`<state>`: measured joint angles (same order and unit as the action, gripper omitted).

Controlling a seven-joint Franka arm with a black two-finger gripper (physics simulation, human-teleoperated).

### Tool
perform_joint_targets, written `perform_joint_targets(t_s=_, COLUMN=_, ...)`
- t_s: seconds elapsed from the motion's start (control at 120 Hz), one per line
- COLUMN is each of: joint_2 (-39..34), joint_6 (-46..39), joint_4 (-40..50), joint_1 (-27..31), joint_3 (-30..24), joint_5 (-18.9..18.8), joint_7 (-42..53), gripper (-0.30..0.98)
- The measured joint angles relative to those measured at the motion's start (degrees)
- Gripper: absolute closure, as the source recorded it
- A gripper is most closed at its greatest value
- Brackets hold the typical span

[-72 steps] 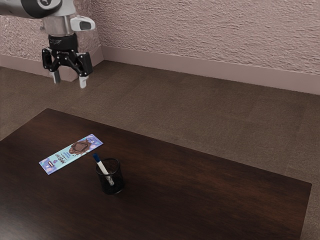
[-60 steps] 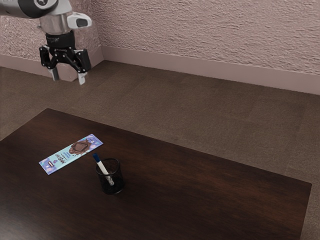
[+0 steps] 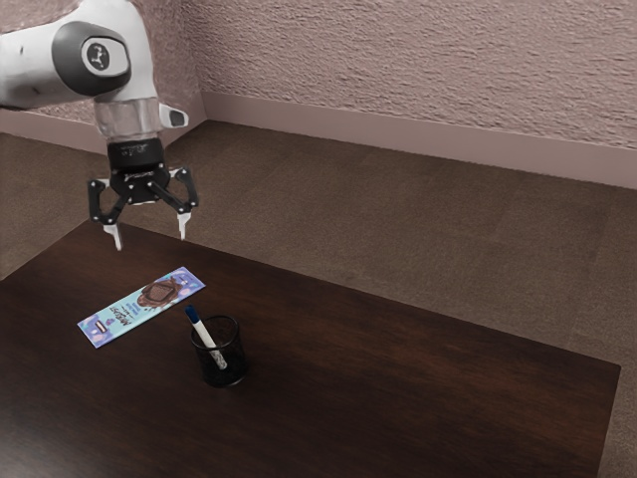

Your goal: Take the marker out of the pen holder and place it to the left of the pen holder.

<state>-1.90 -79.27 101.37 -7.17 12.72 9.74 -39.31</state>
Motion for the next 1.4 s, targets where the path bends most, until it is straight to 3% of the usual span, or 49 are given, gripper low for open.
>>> perform_joint_targets(t_s=0.2, joint_2=2.4, joint_6=-16.5, joint_4=13.0, joint_1=7.0, joint_3=0.6, joint_5=1.8, joint_7=-2.7, gripper=0.0)
perform_joint_targets(t_s=0.3, joint_2=2.7, joint_6=-28.7, joint_4=20.5, joint_1=10.1, joint_3=0.8, joint_5=3.2, joint_7=-3.1, gripper=0.0)
perform_joint_targets(t_s=0.442, joint_2=1.8, joint_6=-40.1, joint_4=22.7, joint_1=10.8, joint_3=3.7, joint_5=8.6, joint_7=-3.8, gripper=0.02)
perform_joint_targets(t_s=0.6, joint_2=-0.8, joint_6=-48.1, joint_4=28.5, joint_1=9.8, joint_3=6.3, joint_5=11.5, joint_7=-5.5, gripper=0.05)
perform_joint_targets(t_s=0.733, joint_2=-1.1, joint_6=-47.2, joint_4=29.5, joint_1=1.9, joint_3=7.2, joint_5=12.0, joint_7=-7.5, gripper=0.03)
perform_joint_targets(t_s=0.792, joint_2=-1.0, joint_6=-44.8, joint_4=29.2, joint_1=-0.4, joint_3=7.4, joint_5=10.2, joint_7=-8.6, gripper=0.02)
perform_joint_targets(t_s=0.892, joint_2=0.4, joint_6=-41.4, joint_4=28.2, joint_1=-0.8, joint_3=7.8, joint_5=6.9, joint_7=-10.2, gripper=0.01)
perform_joint_targets(t_s=0.992, joint_2=2.7, joint_6=-39.4, joint_4=26.2, joint_1=0.5, joint_3=7.8, joint_5=5.9, joint_7=-11.7, gripper=0.01)
perform_joint_targets(t_s=1.067, joint_2=3.0, joint_6=-38.8, joint_4=26.0, joint_1=1.4, joint_3=7.8, joint_5=7.4, joint_7=-12.6, gripper=0.01)
perform_joint_targets(t_s=1.275, joint_2=3.1, joint_6=-41.8, joint_4=27.4, joint_1=2.3, joint_3=7.7, joint_5=17.1, joint_7=-14.6, gripper=0.02)
perform_joint_targets(t_s=1.4, joint_2=3.2, joint_6=-44.1, joint_4=29.2, joint_1=0.3, joint_3=7.7, joint_5=19.9, joint_7=-15.5, gripper=0.03)
